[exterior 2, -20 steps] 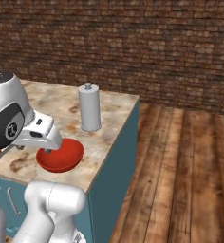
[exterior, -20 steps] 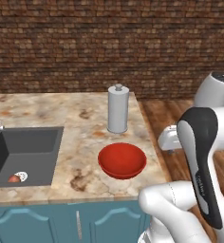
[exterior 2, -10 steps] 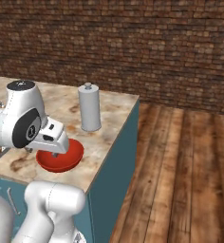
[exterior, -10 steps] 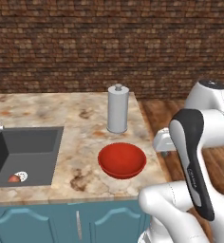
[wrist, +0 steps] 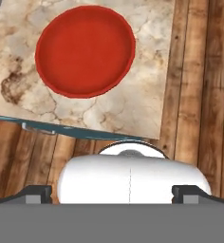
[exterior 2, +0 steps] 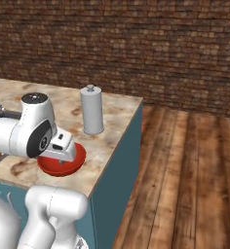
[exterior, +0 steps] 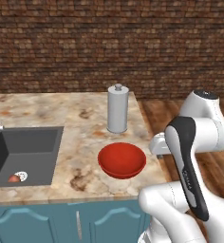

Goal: Clear the mugs and bowl far away from the sink.

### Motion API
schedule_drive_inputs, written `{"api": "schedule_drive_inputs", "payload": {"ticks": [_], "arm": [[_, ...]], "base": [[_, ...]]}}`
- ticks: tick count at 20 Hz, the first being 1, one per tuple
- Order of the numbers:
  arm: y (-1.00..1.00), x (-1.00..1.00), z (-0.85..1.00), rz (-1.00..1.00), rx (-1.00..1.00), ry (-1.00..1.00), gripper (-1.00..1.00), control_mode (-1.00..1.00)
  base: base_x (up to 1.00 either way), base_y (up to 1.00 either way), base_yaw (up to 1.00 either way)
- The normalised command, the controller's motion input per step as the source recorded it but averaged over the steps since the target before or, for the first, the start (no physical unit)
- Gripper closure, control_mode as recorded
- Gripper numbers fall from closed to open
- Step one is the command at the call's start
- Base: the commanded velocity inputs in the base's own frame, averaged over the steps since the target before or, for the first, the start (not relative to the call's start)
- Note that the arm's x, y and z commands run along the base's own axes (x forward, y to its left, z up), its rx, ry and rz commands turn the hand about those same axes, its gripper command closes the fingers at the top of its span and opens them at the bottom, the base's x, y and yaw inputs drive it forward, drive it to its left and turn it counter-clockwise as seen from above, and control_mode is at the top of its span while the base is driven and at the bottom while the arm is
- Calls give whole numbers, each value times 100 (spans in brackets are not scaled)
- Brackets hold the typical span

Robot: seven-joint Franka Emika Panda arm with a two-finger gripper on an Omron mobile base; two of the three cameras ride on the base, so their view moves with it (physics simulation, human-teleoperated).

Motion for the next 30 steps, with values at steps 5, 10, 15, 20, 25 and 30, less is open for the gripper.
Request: {"api": "schedule_drive_inputs", "payload": {"ticks": [5, 10, 15, 20, 25, 30], "arm": [[-14, 40, -14, 0, 1, 0, -100, -100], [-15, 44, -21, 0, 4, 0, -100, -100], [-1, 42, -40, 0, 10, 0, -100, -100], [0, 47, -41, 0, 10, 0, -100, -100], [0, 53, -31, 0, 2, 0, -100, -100], [0, 57, -24, 0, 0, 0, -100, -100]], "base": [[0, 0, 0], [0, 0, 0], [0, 0, 0], [0, 0, 0], [0, 0, 0], [0, 0, 0]]}}
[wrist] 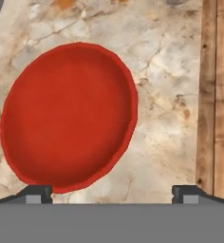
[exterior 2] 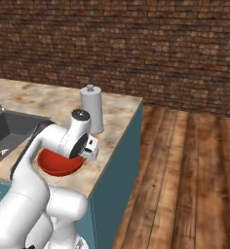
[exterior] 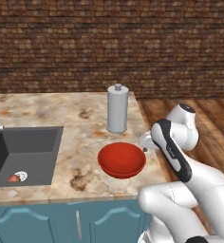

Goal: Clear the mugs and bowl far away from the sink.

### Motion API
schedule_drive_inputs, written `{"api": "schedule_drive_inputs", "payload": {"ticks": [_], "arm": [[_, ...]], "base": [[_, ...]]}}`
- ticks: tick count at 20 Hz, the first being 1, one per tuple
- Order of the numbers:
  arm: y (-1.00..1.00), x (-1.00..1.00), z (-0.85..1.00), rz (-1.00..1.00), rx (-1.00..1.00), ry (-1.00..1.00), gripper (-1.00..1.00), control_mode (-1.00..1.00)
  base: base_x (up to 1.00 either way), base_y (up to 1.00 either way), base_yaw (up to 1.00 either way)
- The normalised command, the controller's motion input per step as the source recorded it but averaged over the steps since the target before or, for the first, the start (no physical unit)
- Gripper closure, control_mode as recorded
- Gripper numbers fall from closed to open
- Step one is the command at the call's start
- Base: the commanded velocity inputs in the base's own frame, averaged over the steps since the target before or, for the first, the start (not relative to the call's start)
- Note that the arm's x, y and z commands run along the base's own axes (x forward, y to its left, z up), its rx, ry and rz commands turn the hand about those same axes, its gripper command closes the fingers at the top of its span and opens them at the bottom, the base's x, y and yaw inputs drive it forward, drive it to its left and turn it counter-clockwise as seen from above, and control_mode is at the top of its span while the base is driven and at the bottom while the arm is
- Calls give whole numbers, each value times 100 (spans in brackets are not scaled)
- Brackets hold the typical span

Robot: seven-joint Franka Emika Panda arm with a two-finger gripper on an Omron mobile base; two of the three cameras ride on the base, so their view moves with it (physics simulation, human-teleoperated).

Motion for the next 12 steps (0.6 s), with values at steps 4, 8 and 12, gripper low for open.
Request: {"api": "schedule_drive_inputs", "payload": {"ticks": [4, 8, 12], "arm": [[0, 46, -30, 0, 0, 3, -100, -100], [0, 38, -41, 0, 2, 7, -100, -100], [0, 32, -42, 0, 6, 9, -100, -100]], "base": [[0, 0, 0], [0, 0, 0], [0, 0, 0]]}}
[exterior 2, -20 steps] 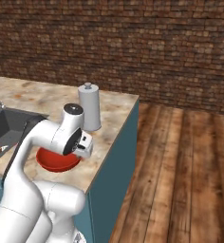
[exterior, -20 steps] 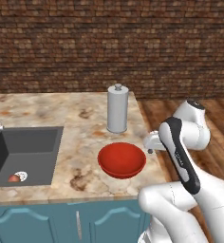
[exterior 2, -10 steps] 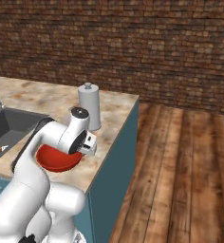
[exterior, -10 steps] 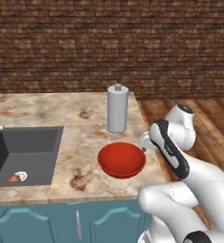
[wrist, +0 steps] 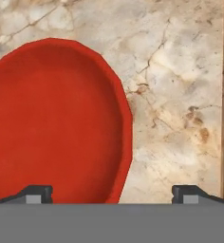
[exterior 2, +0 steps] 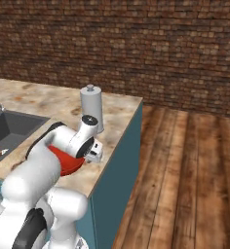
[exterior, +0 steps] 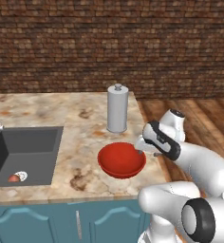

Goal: Clear the mugs and bowl far away from the sink.

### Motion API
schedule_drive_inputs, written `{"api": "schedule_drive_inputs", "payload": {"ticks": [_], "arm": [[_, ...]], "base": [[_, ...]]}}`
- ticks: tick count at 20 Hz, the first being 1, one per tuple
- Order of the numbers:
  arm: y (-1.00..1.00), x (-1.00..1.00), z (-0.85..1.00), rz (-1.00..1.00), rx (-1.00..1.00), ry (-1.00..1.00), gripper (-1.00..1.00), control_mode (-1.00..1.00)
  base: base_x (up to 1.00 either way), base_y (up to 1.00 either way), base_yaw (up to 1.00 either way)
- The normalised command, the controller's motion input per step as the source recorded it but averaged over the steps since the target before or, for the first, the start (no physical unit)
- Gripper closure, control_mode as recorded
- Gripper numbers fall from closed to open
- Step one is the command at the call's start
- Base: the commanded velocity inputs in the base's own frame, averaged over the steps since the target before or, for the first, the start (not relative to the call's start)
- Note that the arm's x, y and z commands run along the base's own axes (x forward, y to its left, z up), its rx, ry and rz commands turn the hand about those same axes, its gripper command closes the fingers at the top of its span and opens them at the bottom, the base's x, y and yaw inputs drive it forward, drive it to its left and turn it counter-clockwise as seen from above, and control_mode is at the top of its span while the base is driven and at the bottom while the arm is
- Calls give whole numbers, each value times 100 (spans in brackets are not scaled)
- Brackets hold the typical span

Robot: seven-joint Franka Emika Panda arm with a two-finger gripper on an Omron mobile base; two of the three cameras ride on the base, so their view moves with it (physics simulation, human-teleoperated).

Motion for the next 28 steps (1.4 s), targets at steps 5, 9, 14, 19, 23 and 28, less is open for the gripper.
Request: {"api": "schedule_drive_inputs", "payload": {"ticks": [5, 9, 14, 19, 23, 28], "arm": [[0, 31, -31, 0, 6, 4, -100, -100], [0, 26, -29, 0, 5, 2, -100, -100], [8, 8, -26, 0, 3, 1, -100, -100], [33, 1, -24, 0, 1, 0, 100, -100], [42, 1, -28, 0, 1, 0, 100, -100], [23, 0, -39, 0, 2, 2, 100, -100]], "base": [[0, 0, 0], [0, 0, 0], [0, 0, 0], [0, 0, 0], [0, 0, 0], [0, 0, 0]]}}
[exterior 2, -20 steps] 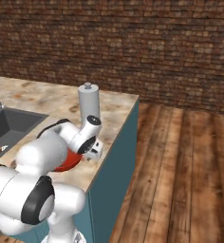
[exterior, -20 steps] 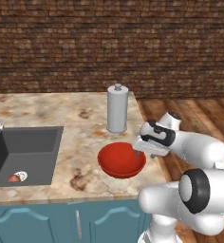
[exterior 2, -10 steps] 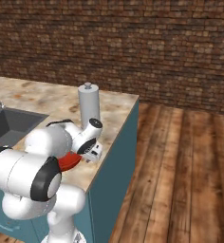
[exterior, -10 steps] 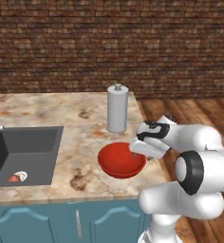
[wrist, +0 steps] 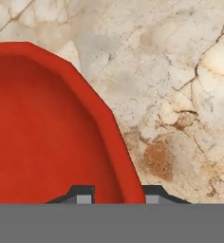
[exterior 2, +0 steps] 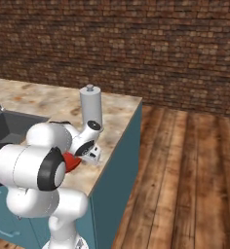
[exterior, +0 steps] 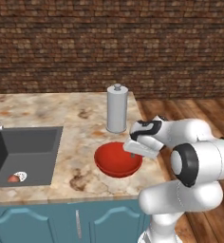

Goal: Clear the mugs and bowl far away from the sink.

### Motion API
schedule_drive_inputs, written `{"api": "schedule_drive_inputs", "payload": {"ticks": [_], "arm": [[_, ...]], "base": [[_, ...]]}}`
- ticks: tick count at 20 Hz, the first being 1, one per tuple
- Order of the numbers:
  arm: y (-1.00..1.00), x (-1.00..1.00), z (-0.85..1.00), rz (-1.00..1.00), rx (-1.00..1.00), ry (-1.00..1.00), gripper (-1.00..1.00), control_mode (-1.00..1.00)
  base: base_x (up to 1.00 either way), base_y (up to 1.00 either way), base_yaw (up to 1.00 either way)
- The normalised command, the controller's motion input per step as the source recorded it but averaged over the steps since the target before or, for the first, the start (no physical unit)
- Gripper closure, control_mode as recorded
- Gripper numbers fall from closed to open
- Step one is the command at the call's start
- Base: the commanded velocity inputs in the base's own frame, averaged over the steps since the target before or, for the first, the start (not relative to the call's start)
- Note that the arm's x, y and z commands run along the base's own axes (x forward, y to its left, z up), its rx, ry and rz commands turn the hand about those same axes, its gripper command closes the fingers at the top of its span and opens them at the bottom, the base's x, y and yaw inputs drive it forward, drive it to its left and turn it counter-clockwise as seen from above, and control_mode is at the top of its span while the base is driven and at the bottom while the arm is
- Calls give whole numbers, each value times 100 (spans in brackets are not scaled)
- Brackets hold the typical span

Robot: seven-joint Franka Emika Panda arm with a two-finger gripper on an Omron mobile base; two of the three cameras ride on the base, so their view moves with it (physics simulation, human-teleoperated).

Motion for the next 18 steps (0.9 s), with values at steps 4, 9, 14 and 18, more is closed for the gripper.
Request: {"api": "schedule_drive_inputs", "payload": {"ticks": [4, 9, 14, 18], "arm": [[11, 0, -42, 0, 3, 5, 100, -100], [0, -28, 14, -7, 0, -6, 100, -100], [0, -50, 98, -19, 0, -19, 100, -100], [0, -51, 100, -26, 0, -3, 100, -100]], "base": [[0, 0, 0], [0, 0, 0], [0, 0, 0], [0, 0, 0]]}}
